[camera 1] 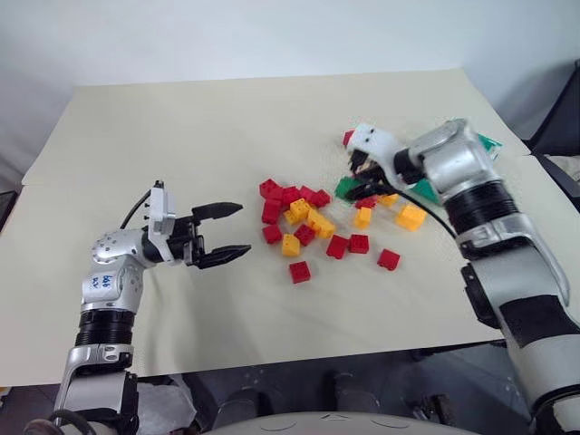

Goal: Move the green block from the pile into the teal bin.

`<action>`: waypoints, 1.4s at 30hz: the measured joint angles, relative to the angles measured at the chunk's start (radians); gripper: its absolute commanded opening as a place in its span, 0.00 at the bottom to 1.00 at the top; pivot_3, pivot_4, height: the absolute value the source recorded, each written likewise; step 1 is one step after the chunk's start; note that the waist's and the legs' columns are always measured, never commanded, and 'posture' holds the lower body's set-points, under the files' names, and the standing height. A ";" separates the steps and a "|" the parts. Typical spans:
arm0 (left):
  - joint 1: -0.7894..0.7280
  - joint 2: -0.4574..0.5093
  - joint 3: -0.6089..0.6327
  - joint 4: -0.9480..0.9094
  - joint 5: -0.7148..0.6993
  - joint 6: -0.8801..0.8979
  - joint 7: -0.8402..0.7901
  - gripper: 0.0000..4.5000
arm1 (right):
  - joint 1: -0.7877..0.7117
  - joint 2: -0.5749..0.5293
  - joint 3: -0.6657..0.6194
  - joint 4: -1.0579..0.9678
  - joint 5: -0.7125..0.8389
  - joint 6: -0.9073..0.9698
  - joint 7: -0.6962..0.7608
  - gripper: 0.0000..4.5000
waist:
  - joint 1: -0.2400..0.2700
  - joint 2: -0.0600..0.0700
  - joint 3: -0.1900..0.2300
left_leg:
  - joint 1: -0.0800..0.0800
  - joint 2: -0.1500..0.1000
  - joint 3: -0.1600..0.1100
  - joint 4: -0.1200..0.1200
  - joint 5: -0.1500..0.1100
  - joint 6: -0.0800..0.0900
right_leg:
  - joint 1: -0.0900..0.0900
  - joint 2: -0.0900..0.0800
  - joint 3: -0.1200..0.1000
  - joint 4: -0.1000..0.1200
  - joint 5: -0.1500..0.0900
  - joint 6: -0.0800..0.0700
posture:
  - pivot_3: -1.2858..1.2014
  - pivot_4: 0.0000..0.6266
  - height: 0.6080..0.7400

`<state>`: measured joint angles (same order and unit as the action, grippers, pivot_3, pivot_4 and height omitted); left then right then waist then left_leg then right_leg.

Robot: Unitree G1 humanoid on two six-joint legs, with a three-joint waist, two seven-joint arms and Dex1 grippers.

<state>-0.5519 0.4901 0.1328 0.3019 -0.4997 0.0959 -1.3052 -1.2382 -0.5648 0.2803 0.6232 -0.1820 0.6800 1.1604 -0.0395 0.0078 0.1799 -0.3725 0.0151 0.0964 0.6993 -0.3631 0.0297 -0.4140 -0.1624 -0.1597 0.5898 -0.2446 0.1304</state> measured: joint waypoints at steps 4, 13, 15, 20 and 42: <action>-0.056 -0.049 -0.059 -0.026 0.049 0.008 0.090 1.00 | 0.013 -0.089 -0.115 -0.103 0.026 0.093 -0.101 0.33 | 0.015 0.000 0.000 | 0.000 0.000 0.001 0.000 0.000 0.000 | 0.000 0.000 0.000 0.000 0.000 0.000 | 0.52 0.24 1.00; -0.343 -0.271 -0.189 0.146 0.200 0.002 0.307 1.00 | 0.061 -0.200 -0.290 0.046 0.018 -0.020 -0.481 0.33 | 0.019 0.000 0.000 | -0.001 -0.001 0.010 0.000 0.001 0.001 | 0.000 0.000 0.000 -0.002 0.000 0.000 | 0.52 0.24 1.00; -0.399 -0.305 -0.197 0.198 0.221 -0.019 0.329 1.00 | 0.075 -0.199 -0.287 0.133 0.015 -0.088 -0.521 0.33 | 0.013 0.000 0.000 | -0.001 -0.001 0.010 -0.002 0.001 0.001 | 0.000 0.000 0.000 -0.002 0.000 0.000 | 0.52 0.24 1.00; -0.484 -0.374 -0.218 0.343 0.275 -0.046 0.391 1.00 | 0.080 -0.170 -0.286 0.360 0.015 -0.256 -0.580 0.33 | -0.002 0.001 0.001 | 0.001 0.000 0.013 -0.006 0.001 0.001 | 0.000 0.000 0.001 -0.003 0.000 0.000 | 0.52 0.24 1.00; -0.406 -0.311 -0.223 0.251 0.297 -0.018 0.359 1.00 | 0.045 -0.157 -0.285 0.354 0.059 -0.365 -0.469 0.99 | 0.012 0.002 0.002 | -0.001 0.000 0.010 -0.002 0.002 0.001 | 0.000 -0.001 0.000 -0.002 0.000 0.001 | 0.52 0.24 1.00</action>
<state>-0.9575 0.1789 -0.0897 0.5532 -0.2026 0.0782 -0.9459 -1.1934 -0.7222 -0.0043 0.9776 -0.1229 0.3146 0.6918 -0.0280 0.0099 0.1815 -0.3738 0.0147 0.1061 0.6971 -0.3612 0.0311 -0.4145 -0.1629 -0.1597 0.5874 -0.2443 0.1312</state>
